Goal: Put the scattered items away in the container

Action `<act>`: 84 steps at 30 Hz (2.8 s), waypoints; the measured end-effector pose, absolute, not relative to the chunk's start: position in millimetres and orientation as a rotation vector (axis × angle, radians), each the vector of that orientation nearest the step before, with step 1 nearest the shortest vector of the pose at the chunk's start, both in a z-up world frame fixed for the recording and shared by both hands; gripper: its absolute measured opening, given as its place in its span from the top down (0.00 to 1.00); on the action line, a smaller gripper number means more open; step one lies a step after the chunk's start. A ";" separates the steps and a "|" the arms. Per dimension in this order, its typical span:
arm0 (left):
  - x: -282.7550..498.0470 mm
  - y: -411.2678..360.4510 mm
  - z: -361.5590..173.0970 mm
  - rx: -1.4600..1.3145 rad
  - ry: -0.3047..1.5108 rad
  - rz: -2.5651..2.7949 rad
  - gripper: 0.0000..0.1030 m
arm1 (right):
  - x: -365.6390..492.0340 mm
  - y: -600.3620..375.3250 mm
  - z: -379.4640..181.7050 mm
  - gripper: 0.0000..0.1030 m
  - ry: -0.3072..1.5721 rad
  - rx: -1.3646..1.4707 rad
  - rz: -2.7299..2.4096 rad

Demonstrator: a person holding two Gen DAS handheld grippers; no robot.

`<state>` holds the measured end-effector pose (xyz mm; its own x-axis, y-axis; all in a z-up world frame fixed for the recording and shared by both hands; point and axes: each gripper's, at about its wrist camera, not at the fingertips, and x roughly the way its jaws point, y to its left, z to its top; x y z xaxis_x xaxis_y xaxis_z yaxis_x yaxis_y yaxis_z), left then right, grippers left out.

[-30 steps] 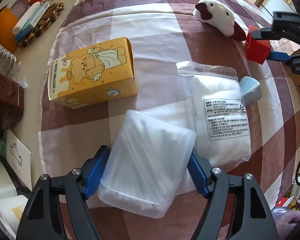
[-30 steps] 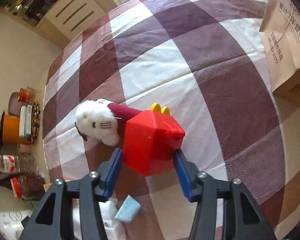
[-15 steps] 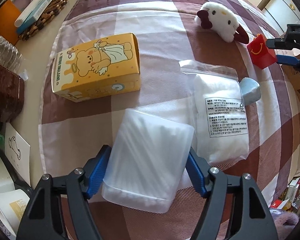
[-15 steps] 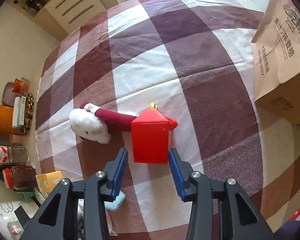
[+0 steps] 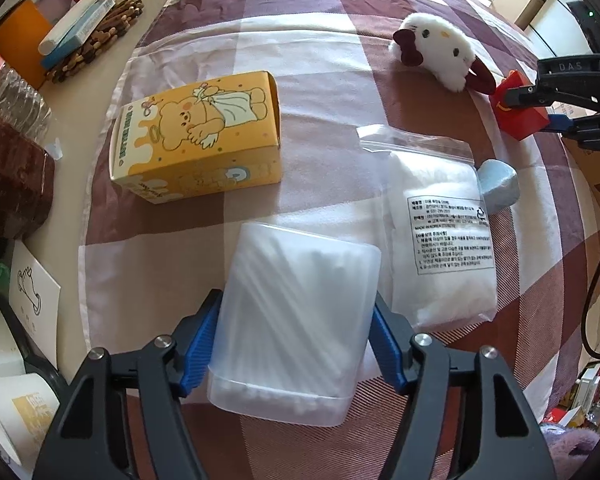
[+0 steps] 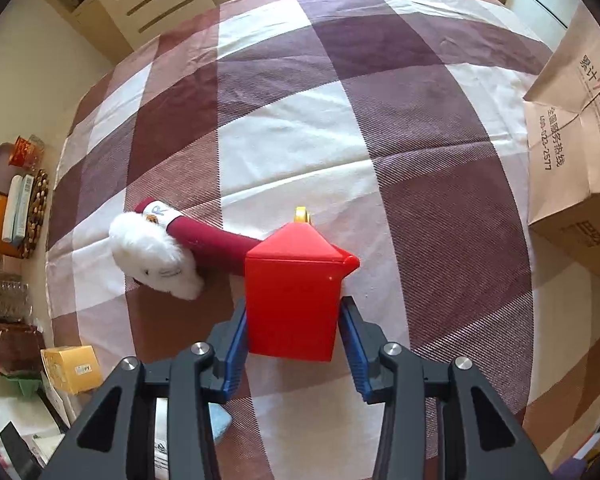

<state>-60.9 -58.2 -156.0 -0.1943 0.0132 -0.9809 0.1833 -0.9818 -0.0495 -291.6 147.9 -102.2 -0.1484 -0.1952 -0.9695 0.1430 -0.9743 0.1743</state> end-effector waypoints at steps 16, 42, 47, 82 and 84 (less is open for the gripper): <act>-35.7 -64.2 -130.4 1.860 0.348 -2.293 0.34 | -234.9 161.9 -88.4 0.61 -0.016 1.843 -2.087; -76.1 10.0 -62.8 1.817 0.317 -2.341 0.34 | -149.8 186.8 4.0 0.61 -0.036 1.616 -2.040; -79.4 23.8 -45.0 1.796 0.288 -2.382 0.34 | -142.0 194.4 21.5 0.61 -0.064 1.572 -2.054; -120.1 168.1 -11.1 1.865 0.002 -2.638 0.34 | -128.1 323.7 50.5 0.61 -0.287 1.554 -2.271; -121.6 175.1 -9.5 1.867 -0.005 -2.645 0.34 | -129.0 330.3 50.9 0.61 -0.296 1.554 -2.284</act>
